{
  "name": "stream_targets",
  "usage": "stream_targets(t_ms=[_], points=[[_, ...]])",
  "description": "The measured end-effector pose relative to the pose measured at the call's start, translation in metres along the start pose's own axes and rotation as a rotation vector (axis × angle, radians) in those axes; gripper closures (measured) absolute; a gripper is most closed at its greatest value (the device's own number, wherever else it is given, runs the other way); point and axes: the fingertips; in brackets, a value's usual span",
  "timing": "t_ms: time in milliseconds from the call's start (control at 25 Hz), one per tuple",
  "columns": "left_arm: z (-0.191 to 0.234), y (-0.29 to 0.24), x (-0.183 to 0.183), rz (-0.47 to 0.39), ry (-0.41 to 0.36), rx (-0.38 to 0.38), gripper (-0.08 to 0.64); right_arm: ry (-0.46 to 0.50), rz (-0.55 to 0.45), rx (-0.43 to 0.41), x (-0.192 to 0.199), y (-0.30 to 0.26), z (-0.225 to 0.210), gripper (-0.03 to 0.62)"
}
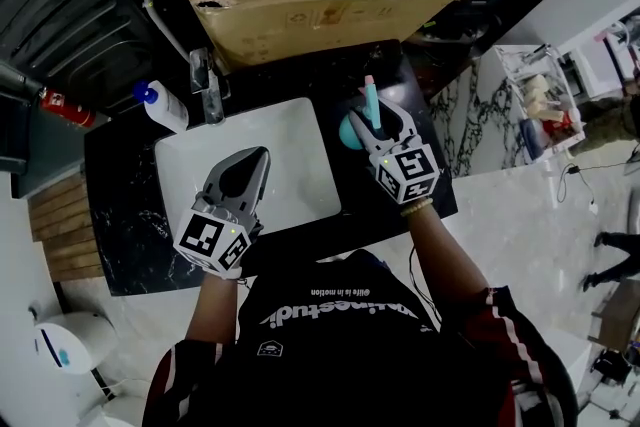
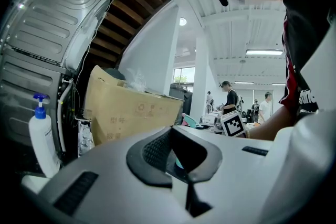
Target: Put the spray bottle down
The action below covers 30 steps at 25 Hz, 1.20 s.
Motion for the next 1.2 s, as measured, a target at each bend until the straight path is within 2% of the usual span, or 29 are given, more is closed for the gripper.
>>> stream_targets(t_ms=[160, 520, 760, 1000, 1080, 1200], points=[[-0.004, 0.003, -0.004, -0.007, -0.009, 0.008, 0.546, -0.018, 0.016, -0.011, 0.003, 0.004, 0.000, 0.360], [-0.008, 0.013, -0.012, -0.020, -0.024, 0.000, 0.546, -0.035, 0.031, 0.001, 0.013, 0.039, 0.005, 0.351], [-0.012, 0.017, -0.025, -0.042, -0.047, 0.003, 0.546, -0.005, 0.031, 0.011, 0.004, 0.074, 0.012, 0.356], [-0.021, 0.021, -0.042, -0.072, -0.072, 0.007, 0.546, -0.007, -0.036, 0.015, -0.039, 0.103, 0.024, 0.464], [-0.024, 0.022, -0.049, -0.084, -0.069, 0.006, 0.545, 0.015, -0.066, -0.003, -0.058, 0.107, 0.031, 0.513], [-0.030, 0.024, -0.058, -0.096, -0.075, 0.013, 0.546, 0.013, -0.100, -0.048, -0.082, 0.108, 0.046, 0.543]])
Point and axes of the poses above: the fingertips, and each gripper's own axes: y backward along the fingers, z to its left, x out of its underside, and after that the axes turned 8 degrees about y, right-handed
